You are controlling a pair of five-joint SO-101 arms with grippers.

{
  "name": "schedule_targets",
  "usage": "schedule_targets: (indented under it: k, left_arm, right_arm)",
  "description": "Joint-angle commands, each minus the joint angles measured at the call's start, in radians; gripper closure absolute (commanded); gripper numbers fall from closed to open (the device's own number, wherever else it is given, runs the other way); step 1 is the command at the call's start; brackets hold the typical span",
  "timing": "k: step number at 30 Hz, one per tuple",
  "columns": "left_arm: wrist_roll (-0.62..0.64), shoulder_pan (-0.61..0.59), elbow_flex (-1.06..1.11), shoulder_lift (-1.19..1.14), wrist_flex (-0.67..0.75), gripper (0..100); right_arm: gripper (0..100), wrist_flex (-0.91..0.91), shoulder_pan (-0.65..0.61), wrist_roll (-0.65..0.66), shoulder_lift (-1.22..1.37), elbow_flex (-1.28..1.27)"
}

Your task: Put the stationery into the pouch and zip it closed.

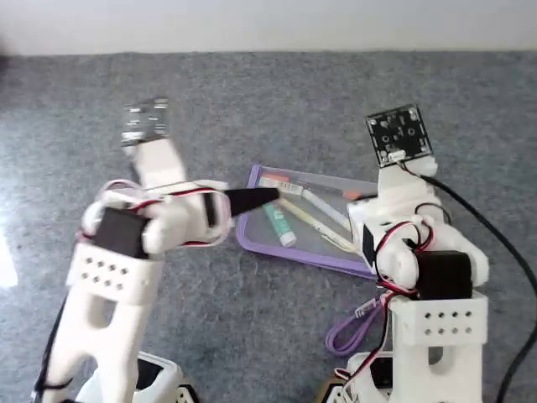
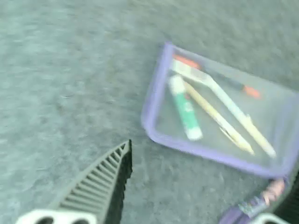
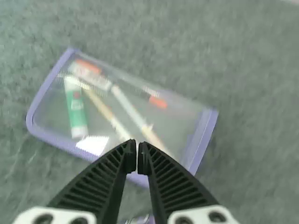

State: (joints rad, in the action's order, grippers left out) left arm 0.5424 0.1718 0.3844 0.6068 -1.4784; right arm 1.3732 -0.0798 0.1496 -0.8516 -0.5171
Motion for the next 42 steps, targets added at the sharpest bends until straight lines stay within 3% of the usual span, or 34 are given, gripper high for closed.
schedule_targets:
  k: [1, 8, 12, 15, 23, 32, 42]
  left_arm:
    - [0.011, -0.12, -0.005, 0.095, -0.021, 51]
    - [0.017, -0.327, 0.007, 0.16, -0.018, 51]
    - [0.017, -0.394, 0.059, 0.166, 0.002, 51]
    - [0.015, -0.411, 0.074, 0.167, -0.005, 51]
    - [0.015, -0.417, 0.077, 0.16, 0.003, 51]
    - [0.015, -0.419, 0.077, 0.16, 0.002, 51]
    - [0.015, -0.416, 0.077, 0.158, 0.003, 51]
  right_arm:
    - [99.0, 0.07, 0.022, -0.123, 0.031, -0.046]
    - [98.2, 0.148, 0.099, -0.321, 0.222, -0.074]
    - [85.7, 0.148, 0.17, -0.37, 0.329, -0.074]
    - [79.6, 0.148, 0.199, -0.384, 0.378, -0.074]
    - [85.9, 0.084, 0.211, -0.381, 0.532, -0.08]
    - [86.0, -0.028, 0.315, -0.347, 0.73, -0.078]
    - [86.1, -0.16, 0.325, -0.342, 0.819, -0.129]
